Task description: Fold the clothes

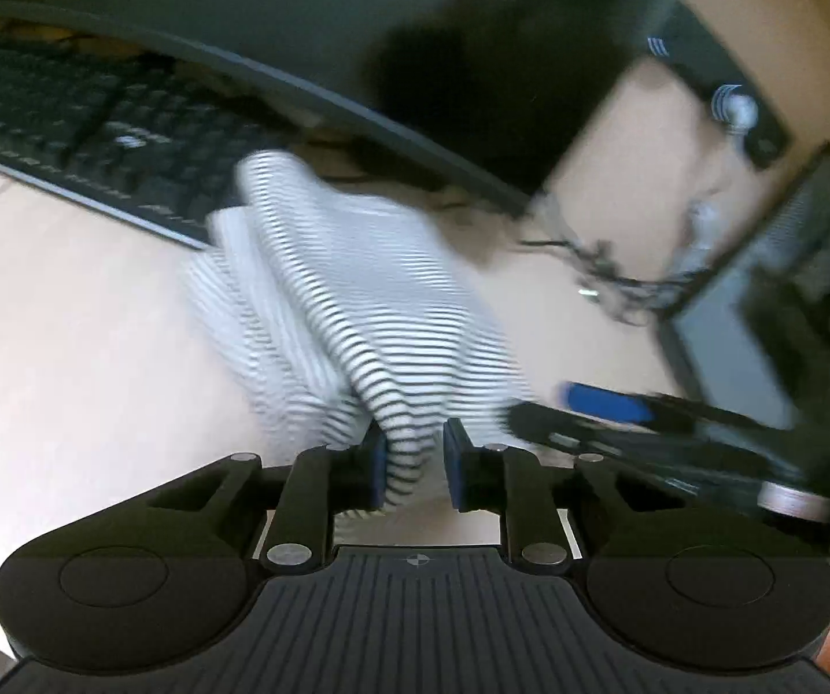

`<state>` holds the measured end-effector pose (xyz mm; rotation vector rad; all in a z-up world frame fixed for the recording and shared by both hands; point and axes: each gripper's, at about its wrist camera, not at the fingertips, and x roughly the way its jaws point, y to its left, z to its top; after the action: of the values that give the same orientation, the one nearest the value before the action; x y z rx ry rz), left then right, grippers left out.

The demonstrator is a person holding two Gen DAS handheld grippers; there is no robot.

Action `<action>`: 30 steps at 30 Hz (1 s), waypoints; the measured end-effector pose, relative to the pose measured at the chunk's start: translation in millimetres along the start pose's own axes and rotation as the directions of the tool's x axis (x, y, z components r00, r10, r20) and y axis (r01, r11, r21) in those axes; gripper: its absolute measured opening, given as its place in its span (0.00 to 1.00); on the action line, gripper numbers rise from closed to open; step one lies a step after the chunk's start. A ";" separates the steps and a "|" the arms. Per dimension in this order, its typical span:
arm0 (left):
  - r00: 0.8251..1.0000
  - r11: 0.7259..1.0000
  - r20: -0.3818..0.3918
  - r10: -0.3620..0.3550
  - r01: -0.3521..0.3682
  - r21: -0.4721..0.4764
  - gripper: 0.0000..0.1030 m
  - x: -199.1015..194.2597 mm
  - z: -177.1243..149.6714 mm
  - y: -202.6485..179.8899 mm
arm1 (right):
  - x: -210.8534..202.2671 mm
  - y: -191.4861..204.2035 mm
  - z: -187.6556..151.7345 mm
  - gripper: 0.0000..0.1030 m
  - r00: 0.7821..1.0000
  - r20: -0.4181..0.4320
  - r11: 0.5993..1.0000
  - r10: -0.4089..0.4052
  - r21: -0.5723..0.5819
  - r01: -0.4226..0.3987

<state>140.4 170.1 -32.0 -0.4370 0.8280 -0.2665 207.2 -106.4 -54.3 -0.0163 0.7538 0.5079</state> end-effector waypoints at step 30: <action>0.996 0.973 0.043 -0.075 0.082 -0.218 0.30 23.1 25.9 50.2 | 19.5 24.9 -12.4 0.92 0.998 -0.039 0.999 -0.041 -0.022 0.040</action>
<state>178.0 212.1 -55.4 -0.6807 0.8109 -0.2407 200.0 -78.4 -72.2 -0.0614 0.7849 0.4785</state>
